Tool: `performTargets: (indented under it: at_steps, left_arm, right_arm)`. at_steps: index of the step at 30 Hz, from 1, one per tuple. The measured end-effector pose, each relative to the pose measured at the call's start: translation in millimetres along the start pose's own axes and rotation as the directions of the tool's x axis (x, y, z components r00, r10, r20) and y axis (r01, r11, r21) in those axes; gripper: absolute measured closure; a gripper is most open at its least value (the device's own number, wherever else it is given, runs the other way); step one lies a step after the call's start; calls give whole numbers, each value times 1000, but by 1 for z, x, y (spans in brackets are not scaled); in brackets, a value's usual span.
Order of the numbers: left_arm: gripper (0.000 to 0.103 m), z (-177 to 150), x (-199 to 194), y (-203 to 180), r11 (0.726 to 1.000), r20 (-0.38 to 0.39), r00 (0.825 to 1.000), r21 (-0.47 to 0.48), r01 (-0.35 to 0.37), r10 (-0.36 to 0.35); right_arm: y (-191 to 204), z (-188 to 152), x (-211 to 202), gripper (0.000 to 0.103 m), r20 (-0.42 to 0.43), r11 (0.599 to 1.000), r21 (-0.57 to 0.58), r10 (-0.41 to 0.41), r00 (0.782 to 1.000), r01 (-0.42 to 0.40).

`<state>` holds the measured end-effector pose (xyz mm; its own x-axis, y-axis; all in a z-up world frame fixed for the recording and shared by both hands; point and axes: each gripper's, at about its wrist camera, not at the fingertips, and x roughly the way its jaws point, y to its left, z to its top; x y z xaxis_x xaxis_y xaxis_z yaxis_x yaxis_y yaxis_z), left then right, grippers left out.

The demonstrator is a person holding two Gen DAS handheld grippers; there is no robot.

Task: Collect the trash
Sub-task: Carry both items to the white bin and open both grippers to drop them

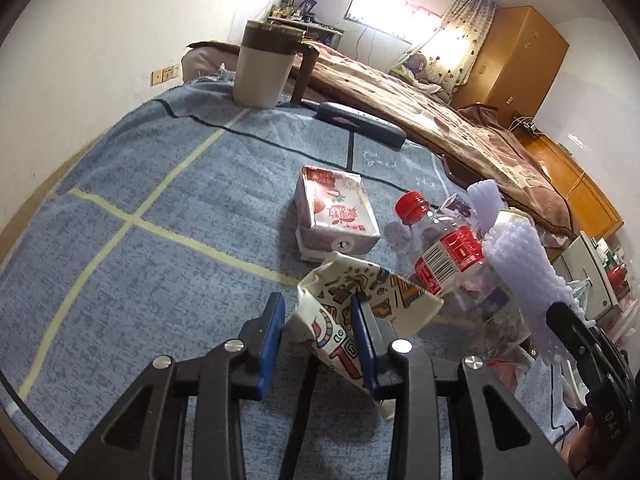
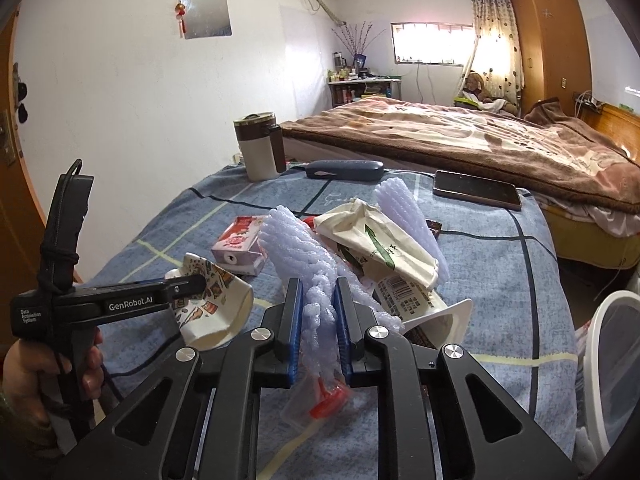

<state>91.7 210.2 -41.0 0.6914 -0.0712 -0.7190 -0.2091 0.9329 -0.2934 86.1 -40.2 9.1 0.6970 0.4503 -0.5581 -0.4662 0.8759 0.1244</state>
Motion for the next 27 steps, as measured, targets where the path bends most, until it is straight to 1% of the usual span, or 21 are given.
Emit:
performTargets:
  at_steps: [5, 6, 8, 10, 11, 12, 13, 15, 16, 18, 20, 22, 23, 24, 25, 26, 27]
  left_arm:
    - [73, -1, -10, -5, 1000, 25, 1000, 16, 19, -19]
    - [73, -2, -10, -8, 999, 16, 1000, 26, 27, -27]
    - [73, -5, -6, -11, 999, -5, 1000, 36, 17, -17]
    - [73, -8, 3, -11, 1000, -38, 999, 20, 4, -3]
    - [71, -9, 7, -10, 1000, -50, 999, 10, -3, 3]
    - [65, -11, 7, -10, 1000, -53, 999, 4, 4, -3]
    - [63, -11, 8, -11, 1000, -56, 998, 6, -14, 15]
    - [54, -15, 5, -16, 997, -52, 996, 37, -68, 70]
    - [53, -17, 4, -16, 996, -59, 995, 38, -83, 85]
    - [48, -24, 2, -16, 996, -61, 994, 44, -83, 85]
    - [45, -31, 1, -17, 993, -55, 993, 54, -101, 104]
    - [45, -34, -1, -19, 995, -48, 995, 51, -89, 92]
    - [50, -34, 0, -20, 996, -50, 996, 54, -78, 80]
    - [61, -35, -1, -22, 996, -50, 996, 61, -68, 71]
    - [67, -35, -2, -24, 997, -51, 997, 64, -50, 53]
    - [77, -34, -3, -26, 997, -51, 998, 68, -42, 46]
    - [79, -34, -5, -31, 995, -42, 997, 85, -54, 58]
  right_arm:
    - [-2, -1, -10, 86, 25, 1000, 10, 13, 1000, -13]
    - [-2, -2, -13, 86, 30, 1000, 13, 15, 999, -15]
    - [-4, -3, -16, 86, 36, 1000, 21, 16, 999, -17]
    - [-6, -3, -19, 86, 40, 999, 27, 15, 999, -16]
    - [-7, -4, -21, 86, 41, 999, 31, 16, 999, -17]
    - [-8, -5, -22, 86, 45, 999, 35, 15, 999, -16]
    - [-10, -5, -24, 86, 46, 999, 37, 15, 999, -17]
    - [-11, -5, -27, 86, 50, 999, 41, 14, 999, -16]
    - [-12, -6, -28, 86, 53, 999, 42, 14, 999, -16]
    - [-14, -6, -29, 86, 55, 999, 46, 17, 998, -19]
    - [-16, -7, -30, 86, 56, 998, 50, 21, 998, -24]
    - [-16, -9, -31, 86, 57, 998, 52, 25, 998, -28]
    - [-16, -10, -32, 86, 58, 998, 53, 24, 998, -28]
    - [-17, -10, -32, 86, 59, 998, 54, 25, 998, -28]
    - [-18, -10, -34, 86, 61, 998, 54, 27, 998, -30]
    - [-19, -11, -36, 86, 63, 998, 55, 26, 998, -30]
    - [-20, -10, -37, 86, 68, 998, 57, 25, 997, -28]
